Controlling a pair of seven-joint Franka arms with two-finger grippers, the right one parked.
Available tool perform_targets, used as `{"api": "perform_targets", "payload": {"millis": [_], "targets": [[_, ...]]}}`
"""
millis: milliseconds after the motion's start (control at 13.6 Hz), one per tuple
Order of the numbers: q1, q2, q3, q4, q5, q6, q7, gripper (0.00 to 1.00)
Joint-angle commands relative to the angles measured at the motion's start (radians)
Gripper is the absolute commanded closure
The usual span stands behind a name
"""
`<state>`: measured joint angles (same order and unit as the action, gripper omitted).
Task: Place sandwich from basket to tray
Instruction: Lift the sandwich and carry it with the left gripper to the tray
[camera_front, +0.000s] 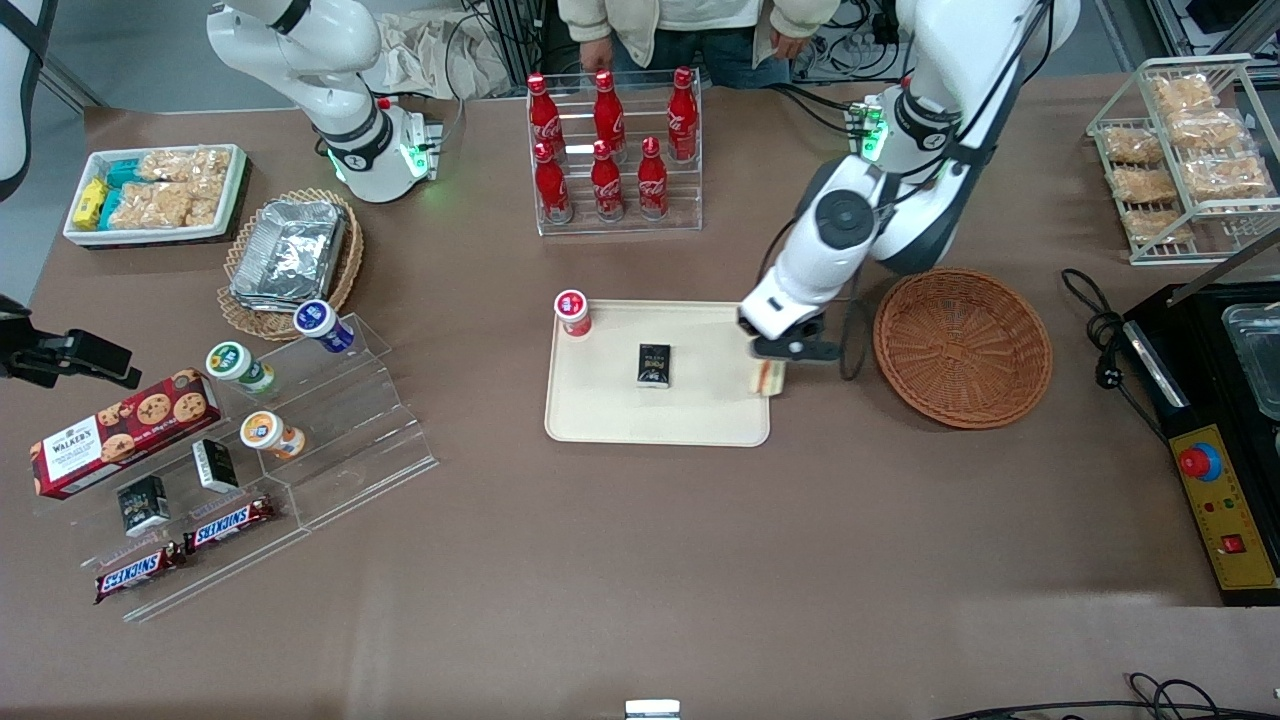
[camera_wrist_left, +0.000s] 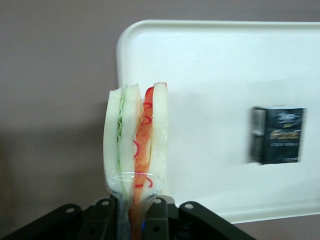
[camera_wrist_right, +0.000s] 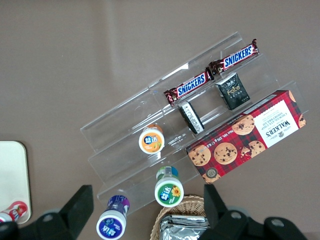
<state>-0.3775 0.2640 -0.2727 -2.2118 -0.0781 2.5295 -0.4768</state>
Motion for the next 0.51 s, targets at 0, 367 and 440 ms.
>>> {"api": "perform_targets", "payload": {"millis": [0, 367, 440], "targets": [[-0.032, 0.119, 0.006, 0.116, 0.039, -0.025, 0.014, 1.00], [-0.052, 0.169, 0.013, 0.130, 0.196, -0.020, -0.002, 1.00], [-0.052, 0.167, 0.013, 0.127, 0.199, -0.020, -0.002, 0.99]]}}
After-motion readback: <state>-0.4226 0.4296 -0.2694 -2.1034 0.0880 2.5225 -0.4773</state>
